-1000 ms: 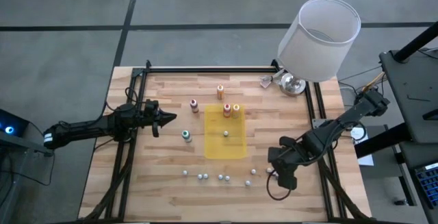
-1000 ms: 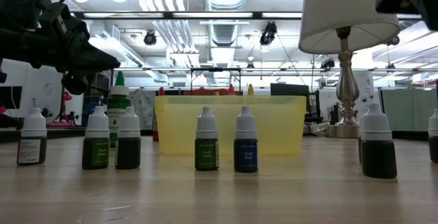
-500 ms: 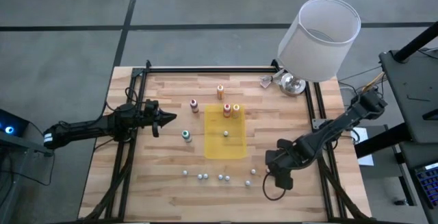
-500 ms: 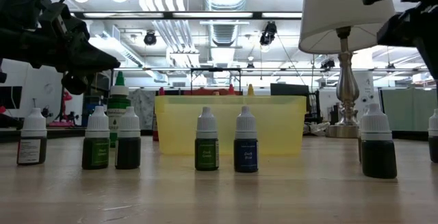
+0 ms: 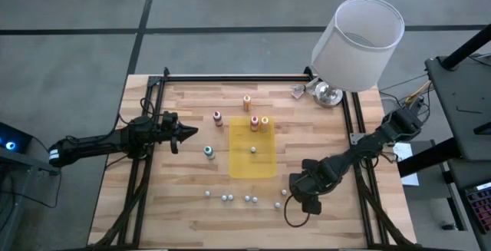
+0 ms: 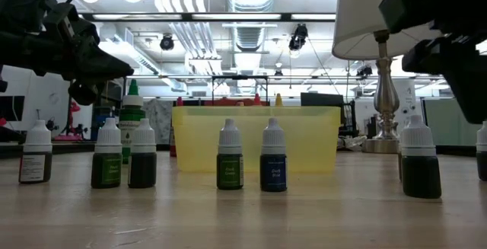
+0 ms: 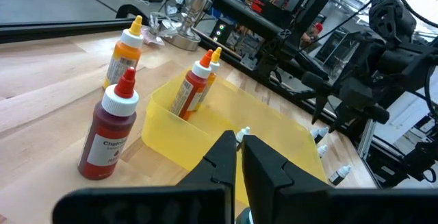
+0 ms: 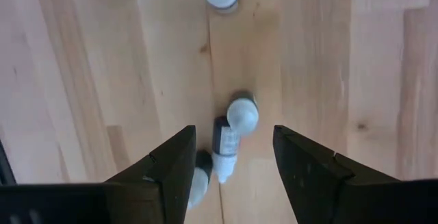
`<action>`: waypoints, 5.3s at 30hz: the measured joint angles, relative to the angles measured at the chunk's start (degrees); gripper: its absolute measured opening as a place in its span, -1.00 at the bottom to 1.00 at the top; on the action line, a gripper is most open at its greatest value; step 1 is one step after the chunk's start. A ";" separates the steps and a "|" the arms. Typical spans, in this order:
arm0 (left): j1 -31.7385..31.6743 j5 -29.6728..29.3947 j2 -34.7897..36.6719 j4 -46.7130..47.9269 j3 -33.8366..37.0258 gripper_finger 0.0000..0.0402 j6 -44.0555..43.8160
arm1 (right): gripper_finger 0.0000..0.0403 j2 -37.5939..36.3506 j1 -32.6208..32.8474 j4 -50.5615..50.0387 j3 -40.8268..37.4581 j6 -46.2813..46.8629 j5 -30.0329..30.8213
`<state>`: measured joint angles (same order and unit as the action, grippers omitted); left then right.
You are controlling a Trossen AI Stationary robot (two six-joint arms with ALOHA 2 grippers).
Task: Pick & Place food coloring
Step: Put the small black food coloring bottle into the bin
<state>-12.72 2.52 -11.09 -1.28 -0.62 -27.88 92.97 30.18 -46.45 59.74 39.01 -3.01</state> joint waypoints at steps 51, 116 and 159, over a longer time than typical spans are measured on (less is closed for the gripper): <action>-0.01 0.02 0.01 0.00 0.00 -1.00 0.00 | -0.74 0.10 -1.54 6.21 -4.07 0.43 -0.50; -0.01 0.02 0.02 -0.01 0.00 -1.00 0.00 | -0.73 7.51 -23.92 -15.35 28.42 -31.43 -0.02; -0.01 0.02 0.02 0.00 0.00 -1.00 0.00 | -0.73 21.83 -31.07 -5.18 28.62 -45.44 1.07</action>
<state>-12.73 2.55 -11.07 -1.28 -0.62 -27.88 114.79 -0.89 -51.64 88.36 -6.43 -1.94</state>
